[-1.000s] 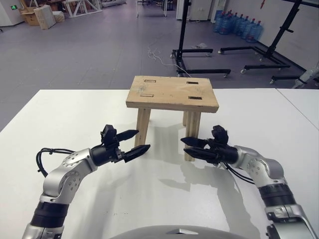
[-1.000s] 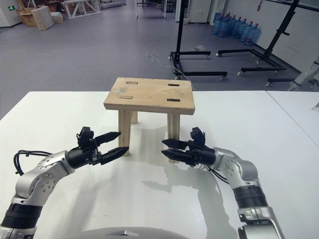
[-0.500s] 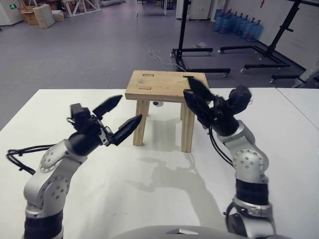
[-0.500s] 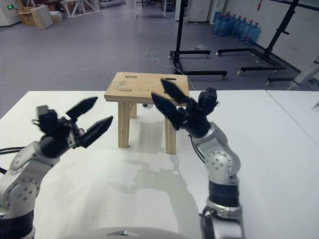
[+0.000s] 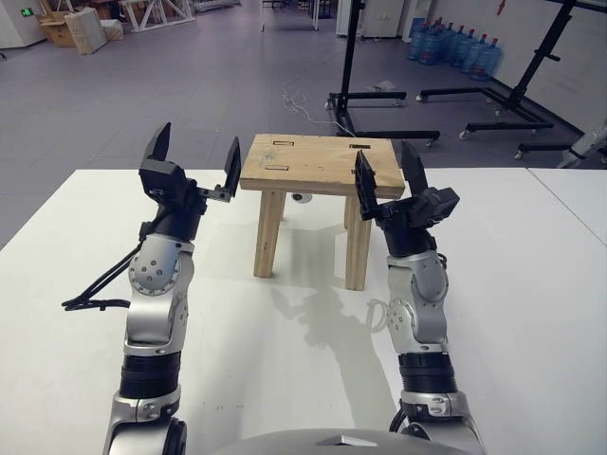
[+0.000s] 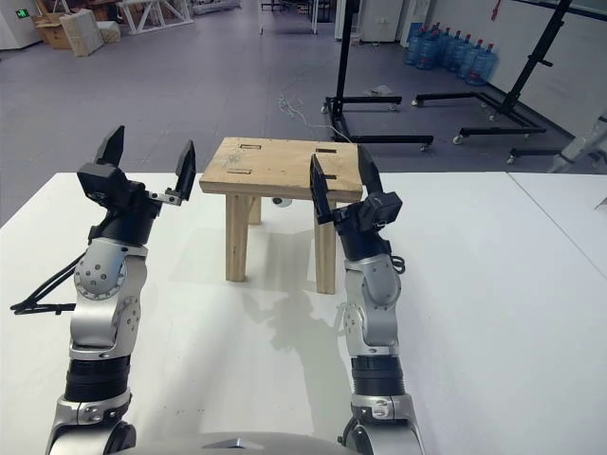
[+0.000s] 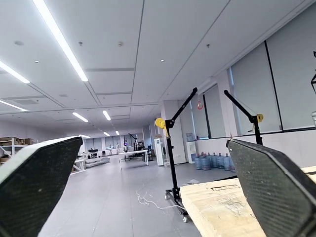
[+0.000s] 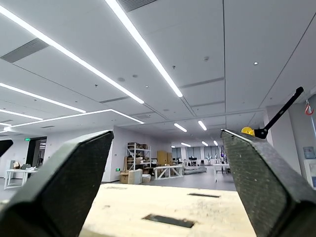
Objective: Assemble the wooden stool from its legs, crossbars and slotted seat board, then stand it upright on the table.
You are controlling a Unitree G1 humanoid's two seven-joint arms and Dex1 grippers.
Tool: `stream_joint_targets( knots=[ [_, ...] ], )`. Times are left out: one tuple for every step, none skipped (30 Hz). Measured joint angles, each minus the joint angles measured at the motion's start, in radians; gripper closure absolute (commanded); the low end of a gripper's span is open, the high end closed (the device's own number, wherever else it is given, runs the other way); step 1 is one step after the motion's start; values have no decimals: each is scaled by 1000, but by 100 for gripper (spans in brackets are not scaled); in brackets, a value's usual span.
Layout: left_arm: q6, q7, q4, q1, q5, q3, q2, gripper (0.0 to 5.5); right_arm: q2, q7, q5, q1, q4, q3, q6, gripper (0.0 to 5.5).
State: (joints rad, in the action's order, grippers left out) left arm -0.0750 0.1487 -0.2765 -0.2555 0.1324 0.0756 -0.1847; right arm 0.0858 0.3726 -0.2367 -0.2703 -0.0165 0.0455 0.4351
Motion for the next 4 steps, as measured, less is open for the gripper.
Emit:
stream_joint_targets(
  knots=[
    [-14, 0, 18, -7, -11, -2, 1, 14, 2, -2, 0, -10, 12, -1, 15, 149],
    [-32, -3, 35, -14, -23, -3, 2, 14, 4, -6, 1, -23, 28, -1, 37, 149],
    [-46, -6, 49, -15, -32, -3, 4, 14, 5, -8, 1, -34, 41, -2, 49, 149],
    [-54, -10, 59, -15, -39, -3, 6, 14, 4, -10, 2, -42, 50, -4, 56, 149]
  ],
)
